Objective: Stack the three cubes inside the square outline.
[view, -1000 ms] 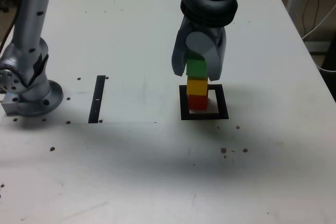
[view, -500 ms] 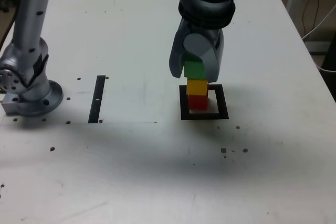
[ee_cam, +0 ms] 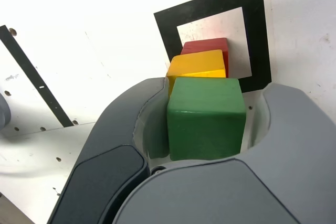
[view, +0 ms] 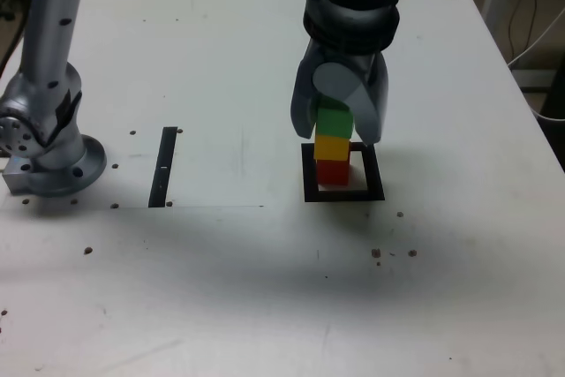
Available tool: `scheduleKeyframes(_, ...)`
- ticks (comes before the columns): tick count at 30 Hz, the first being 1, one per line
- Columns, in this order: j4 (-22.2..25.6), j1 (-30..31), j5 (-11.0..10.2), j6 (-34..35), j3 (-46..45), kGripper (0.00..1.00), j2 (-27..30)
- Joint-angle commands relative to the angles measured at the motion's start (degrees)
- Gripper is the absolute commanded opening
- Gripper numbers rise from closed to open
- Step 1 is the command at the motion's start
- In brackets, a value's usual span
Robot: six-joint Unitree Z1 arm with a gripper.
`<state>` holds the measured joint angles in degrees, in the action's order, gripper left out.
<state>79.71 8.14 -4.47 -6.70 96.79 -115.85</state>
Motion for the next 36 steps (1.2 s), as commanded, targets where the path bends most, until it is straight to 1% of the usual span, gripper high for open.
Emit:
scheduleKeyframes(1,-0.1,0.0,-0.1,-0.1,-0.3,0.99,0.0)
scheduleKeyframes(6,-0.1,0.0,-0.2,-0.1,-0.5,0.99,0.3)
scheduleKeyframes(9,-0.6,0.0,-0.1,0.0,-1.2,0.99,1.5)
scheduleKeyframes(16,-3.9,0.2,0.2,0.4,-5.6,0.99,7.7)
scheduleKeyframes(24,-4.1,1.0,0.1,0.8,-8.8,0.99,14.8)
scheduleKeyframes(30,-5.5,-0.7,-1.5,1.7,-16.0,1.00,20.2)
scheduleKeyframes(33,-6.3,-1.9,-1.6,1.9,-20.9,0.99,23.3)
scheduleKeyframes(36,-6.7,-2.5,-1.1,2.7,-27.0,0.99,25.9)
